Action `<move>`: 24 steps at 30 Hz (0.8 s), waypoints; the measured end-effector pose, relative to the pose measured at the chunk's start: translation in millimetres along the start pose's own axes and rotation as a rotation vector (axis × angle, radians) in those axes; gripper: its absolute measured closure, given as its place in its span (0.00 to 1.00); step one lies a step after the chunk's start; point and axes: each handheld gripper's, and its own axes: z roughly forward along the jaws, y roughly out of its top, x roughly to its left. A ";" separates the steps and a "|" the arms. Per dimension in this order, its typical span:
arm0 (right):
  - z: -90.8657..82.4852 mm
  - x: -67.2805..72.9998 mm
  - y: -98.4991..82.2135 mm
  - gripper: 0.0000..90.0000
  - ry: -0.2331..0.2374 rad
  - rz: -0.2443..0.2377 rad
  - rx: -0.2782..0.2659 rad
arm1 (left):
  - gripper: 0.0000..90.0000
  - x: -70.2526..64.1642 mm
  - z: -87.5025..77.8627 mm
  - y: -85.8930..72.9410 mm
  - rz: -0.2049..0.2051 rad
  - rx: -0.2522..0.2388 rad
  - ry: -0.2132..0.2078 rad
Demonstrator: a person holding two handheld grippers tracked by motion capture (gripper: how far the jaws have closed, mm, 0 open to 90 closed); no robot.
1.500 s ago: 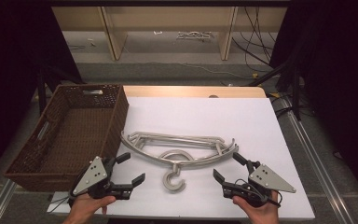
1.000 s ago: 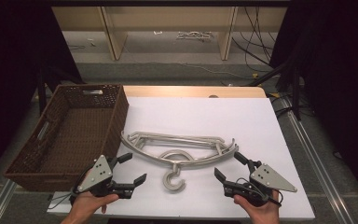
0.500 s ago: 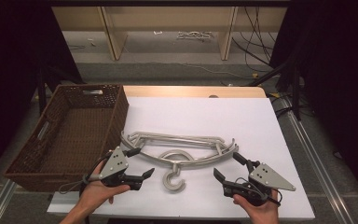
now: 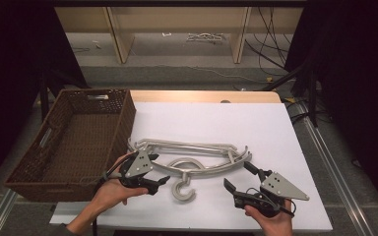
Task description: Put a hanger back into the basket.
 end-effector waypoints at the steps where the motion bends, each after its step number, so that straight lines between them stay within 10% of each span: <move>1: 0.6 -0.4 0.2 0.19 0.004 -0.010 -0.007 | 0.25 4.1 2.6 2.9 0.011 0.026 -0.003; 18: 0.0 0.3 0.0 0.20 0.013 0.013 0.013 | 0.24 18.9 44.5 2.2 0.071 0.250 -0.070; 24: 1.4 1.7 -0.5 0.20 0.018 0.011 0.017 | 0.35 18.4 58.5 2.1 0.161 0.311 -0.040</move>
